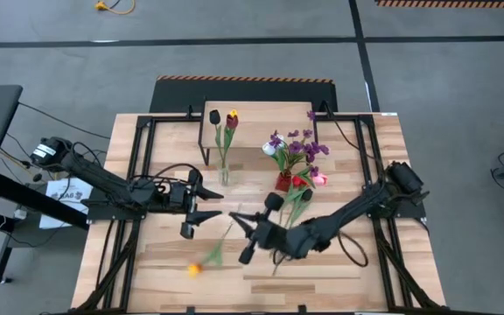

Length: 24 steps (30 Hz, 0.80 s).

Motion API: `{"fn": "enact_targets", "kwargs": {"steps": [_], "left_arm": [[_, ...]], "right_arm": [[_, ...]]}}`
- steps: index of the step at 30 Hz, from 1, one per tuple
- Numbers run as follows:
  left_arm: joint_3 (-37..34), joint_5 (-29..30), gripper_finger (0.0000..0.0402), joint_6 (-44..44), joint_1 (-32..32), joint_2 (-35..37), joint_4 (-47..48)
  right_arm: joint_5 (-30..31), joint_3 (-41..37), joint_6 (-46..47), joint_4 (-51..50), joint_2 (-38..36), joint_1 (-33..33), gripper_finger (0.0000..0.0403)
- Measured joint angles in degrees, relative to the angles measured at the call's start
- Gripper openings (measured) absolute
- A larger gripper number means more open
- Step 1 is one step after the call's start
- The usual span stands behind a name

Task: Pick and place flowers into a vace then onto a shelf
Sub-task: Put the yellow flower into the transparent vase

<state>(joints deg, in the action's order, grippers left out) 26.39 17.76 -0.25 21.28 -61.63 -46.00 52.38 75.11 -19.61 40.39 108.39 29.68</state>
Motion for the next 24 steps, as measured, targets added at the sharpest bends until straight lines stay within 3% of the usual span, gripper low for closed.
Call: {"fn": "enact_targets", "kwargs": {"steps": [5,13,15,20,24], "left_arm": [[0.0,0.0,0.0194,0.5,0.0,0.0,0.5],[0.0,-1.0,0.0194,1.0,0.1,5.9,9.2],[0.0,-1.9,0.0194,0.6,0.3,8.2,12.7],[0.0,-2.2,0.0194,0.2,1.8,12.2,18.8],[0.0,-2.3,0.0194,0.3,3.2,13.6,21.3]], "right_arm": [[-1.6,-5.8,0.1,5.5,-2.3,-0.4,0.0000],[-2.4,-6.6,5.7,-13.7,-2.3,0.6,0.0000],[-7.6,-6.6,7.3,-21.0,-2.3,-0.7,0.0000],[-31.2,-6.7,8.3,-29.8,-2.2,-4.9,0.0000],[-38.7,-6.6,12.4,-30.3,-2.2,-7.7,0.0000]]}}
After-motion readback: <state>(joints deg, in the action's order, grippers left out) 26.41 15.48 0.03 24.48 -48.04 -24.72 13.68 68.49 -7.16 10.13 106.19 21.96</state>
